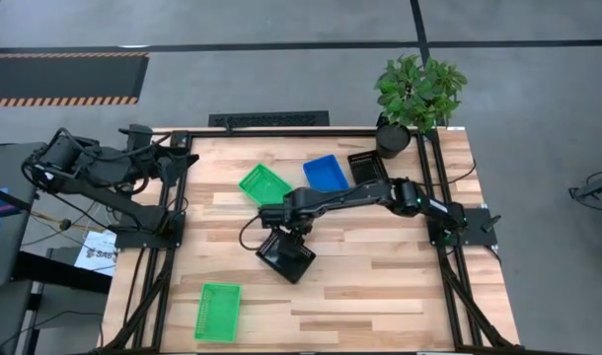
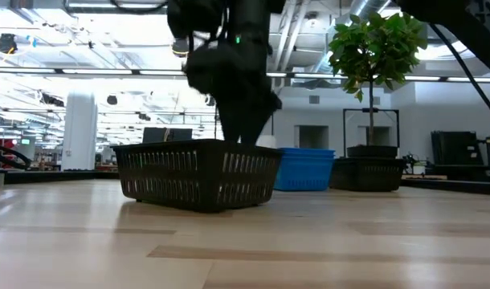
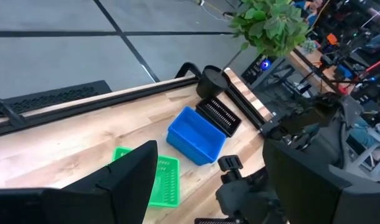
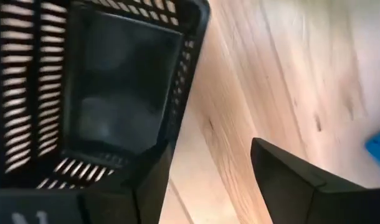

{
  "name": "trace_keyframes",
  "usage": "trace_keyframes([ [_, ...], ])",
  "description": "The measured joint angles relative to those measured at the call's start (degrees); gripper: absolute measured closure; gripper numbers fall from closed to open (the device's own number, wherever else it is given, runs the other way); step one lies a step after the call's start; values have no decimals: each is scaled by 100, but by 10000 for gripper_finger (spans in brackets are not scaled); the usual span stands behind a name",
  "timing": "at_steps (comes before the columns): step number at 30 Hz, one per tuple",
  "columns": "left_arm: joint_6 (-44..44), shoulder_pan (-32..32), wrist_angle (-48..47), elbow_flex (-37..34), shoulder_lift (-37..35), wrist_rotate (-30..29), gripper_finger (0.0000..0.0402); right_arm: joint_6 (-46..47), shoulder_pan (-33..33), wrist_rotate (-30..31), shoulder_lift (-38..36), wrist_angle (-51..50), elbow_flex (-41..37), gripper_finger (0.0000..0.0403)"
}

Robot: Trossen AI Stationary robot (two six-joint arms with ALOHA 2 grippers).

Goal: Stack baskets by color
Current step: Stack the bottom black bin on top of the top black bins

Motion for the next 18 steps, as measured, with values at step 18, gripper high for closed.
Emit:
trace_keyframes([
  [18, -77, 1, -158, 0, 0, 38, 123, 192, -44, -210, -268, 640, -897, 186],
])
